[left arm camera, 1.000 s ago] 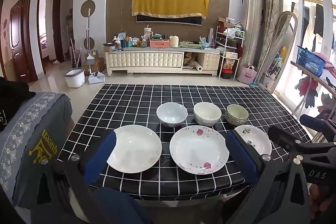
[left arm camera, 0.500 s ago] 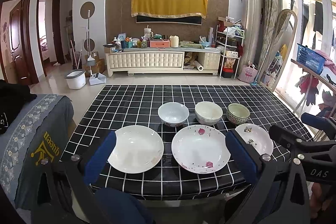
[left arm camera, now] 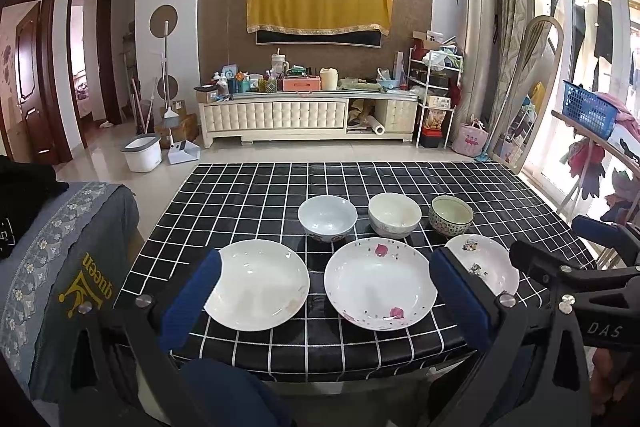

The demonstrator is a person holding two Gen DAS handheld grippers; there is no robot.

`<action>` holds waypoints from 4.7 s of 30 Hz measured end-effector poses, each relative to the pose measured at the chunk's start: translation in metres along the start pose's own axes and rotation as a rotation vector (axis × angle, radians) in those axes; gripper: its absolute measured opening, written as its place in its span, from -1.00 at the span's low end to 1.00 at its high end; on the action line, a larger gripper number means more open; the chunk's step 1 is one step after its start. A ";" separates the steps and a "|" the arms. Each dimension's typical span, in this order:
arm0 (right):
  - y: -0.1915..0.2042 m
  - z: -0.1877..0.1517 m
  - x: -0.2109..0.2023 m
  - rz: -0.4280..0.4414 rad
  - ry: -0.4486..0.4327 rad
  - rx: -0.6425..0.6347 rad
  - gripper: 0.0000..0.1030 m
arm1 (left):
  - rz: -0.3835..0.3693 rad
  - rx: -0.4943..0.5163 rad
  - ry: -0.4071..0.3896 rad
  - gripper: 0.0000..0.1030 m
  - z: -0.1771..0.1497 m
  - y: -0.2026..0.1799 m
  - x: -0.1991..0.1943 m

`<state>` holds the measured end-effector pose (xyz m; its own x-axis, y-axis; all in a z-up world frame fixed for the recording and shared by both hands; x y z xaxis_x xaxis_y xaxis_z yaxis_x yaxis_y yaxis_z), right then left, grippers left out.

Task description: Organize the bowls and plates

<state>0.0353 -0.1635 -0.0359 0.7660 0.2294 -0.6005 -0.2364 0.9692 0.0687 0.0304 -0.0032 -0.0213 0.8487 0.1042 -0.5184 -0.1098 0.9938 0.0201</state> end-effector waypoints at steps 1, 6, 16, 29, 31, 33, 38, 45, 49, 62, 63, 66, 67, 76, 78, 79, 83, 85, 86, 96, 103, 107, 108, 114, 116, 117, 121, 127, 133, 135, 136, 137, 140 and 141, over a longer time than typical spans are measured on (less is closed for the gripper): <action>0.000 0.000 0.000 0.001 0.001 0.001 1.00 | -0.001 -0.001 0.002 1.00 0.000 0.000 0.001; 0.000 -0.001 0.000 0.004 0.010 0.001 1.00 | -0.002 -0.007 0.009 1.00 -0.002 0.001 0.002; 0.001 -0.002 0.002 0.012 0.021 0.002 1.00 | 0.000 -0.012 0.021 1.00 -0.004 0.001 0.004; 0.001 -0.003 0.001 0.012 0.021 0.003 1.00 | -0.003 -0.014 0.022 1.00 -0.003 0.001 0.004; 0.001 -0.003 0.001 0.013 0.021 0.004 1.00 | -0.002 -0.014 0.021 1.00 -0.003 0.001 0.004; 0.001 -0.003 0.001 0.014 0.020 0.005 1.00 | -0.002 -0.013 0.021 1.00 -0.003 0.001 0.004; 0.001 -0.003 0.000 0.015 0.019 0.007 1.00 | -0.001 -0.012 0.017 1.00 -0.003 0.000 0.003; 0.000 0.002 0.002 0.026 0.011 0.009 1.00 | 0.000 -0.011 0.011 1.00 -0.001 0.002 0.003; 0.002 0.011 0.009 0.016 -0.002 0.002 1.00 | 0.016 -0.027 0.011 1.00 0.006 0.010 0.009; 0.033 0.044 0.078 0.096 0.031 -0.059 1.00 | 0.080 -0.169 0.121 1.00 0.017 0.077 0.069; 0.042 0.045 0.094 0.141 0.083 -0.072 1.00 | 0.088 -0.182 0.141 1.00 0.015 0.084 0.076; 0.062 0.048 0.122 0.180 0.114 -0.106 1.00 | 0.097 -0.199 0.175 1.00 0.011 0.099 0.093; 0.069 0.049 0.132 0.191 0.129 -0.119 1.00 | 0.101 -0.203 0.190 1.00 0.009 0.106 0.101; 0.106 0.038 0.199 0.303 0.263 -0.151 0.98 | 0.138 -0.236 0.355 1.00 -0.017 0.148 0.164; 0.114 0.032 0.214 0.321 0.296 -0.168 0.81 | 0.151 -0.226 0.401 1.00 -0.027 0.152 0.179; 0.117 0.031 0.221 0.323 0.316 -0.179 0.76 | 0.159 -0.226 0.415 1.00 -0.032 0.156 0.185; 0.125 0.016 0.254 0.312 0.391 -0.200 0.61 | 0.147 -0.250 0.484 0.98 -0.055 0.165 0.213; 0.124 0.012 0.269 0.314 0.423 -0.196 0.57 | 0.150 -0.249 0.515 0.86 -0.065 0.168 0.225; 0.124 0.009 0.276 0.312 0.435 -0.194 0.54 | 0.148 -0.258 0.536 0.80 -0.070 0.170 0.232; 0.132 -0.010 0.313 0.308 0.520 -0.226 0.21 | 0.111 -0.320 0.665 0.20 -0.107 0.183 0.266; 0.127 -0.024 0.323 0.318 0.596 -0.198 -0.33 | 0.099 -0.339 0.706 -0.35 -0.119 0.184 0.268; 0.123 -0.027 0.324 0.340 0.610 -0.155 -0.51 | 0.074 -0.336 0.711 -0.55 -0.118 0.179 0.269; 0.122 -0.027 0.322 0.333 0.606 -0.153 -0.52 | 0.069 -0.333 0.712 -0.60 -0.117 0.177 0.269; 0.114 -0.028 0.316 0.312 0.591 -0.129 -0.60 | 0.074 -0.322 0.716 -0.63 -0.117 0.175 0.271; 0.114 -0.028 0.316 0.302 0.593 -0.115 -0.61 | 0.086 -0.307 0.709 -0.64 -0.113 0.171 0.269; 0.112 -0.028 0.313 0.292 0.590 -0.106 -0.61 | 0.088 -0.298 0.706 -0.64 -0.111 0.169 0.267; 0.106 -0.018 0.301 0.277 0.549 -0.087 -0.61 | 0.083 -0.281 0.681 -0.64 -0.101 0.160 0.264; 0.116 -0.011 0.310 0.295 0.535 -0.119 -0.61 | 0.089 -0.301 0.670 -0.64 -0.099 0.164 0.266; 0.128 -0.024 0.320 0.323 0.566 -0.129 -0.61 | 0.128 -0.320 0.682 -0.64 -0.108 0.176 0.266; 0.129 -0.028 0.320 0.319 0.574 -0.130 -0.61 | 0.130 -0.325 0.692 -0.64 -0.112 0.179 0.268; 0.128 -0.028 0.319 0.320 0.573 -0.129 -0.61 | 0.126 -0.328 0.696 -0.63 -0.115 0.180 0.268; 0.128 -0.027 0.317 0.323 0.565 -0.132 -0.62 | 0.120 -0.337 0.699 -0.63 -0.117 0.181 0.269; 0.126 -0.023 0.312 0.334 0.562 -0.137 -0.62 | 0.118 -0.361 0.703 -0.64 -0.120 0.184 0.268; 0.124 -0.020 0.306 0.339 0.550 -0.138 -0.62 | 0.134 -0.360 0.699 -0.64 -0.119 0.186 0.266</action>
<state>0.2285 0.0248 -0.2273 0.2270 0.4050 -0.8857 -0.5131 0.8227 0.2447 0.1746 0.2042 -0.2573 0.3088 0.0541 -0.9496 -0.4496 0.8881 -0.0956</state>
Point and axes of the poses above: each gripper's, at about its wrist camera, not at the fingertips, and x roughly the way its jaws point, y to its left, z to its top, the point moved 4 cm from there along x, roughly the way its jaws point, and after that the axes turned 6 degrees about z, right-handed, at the moved point
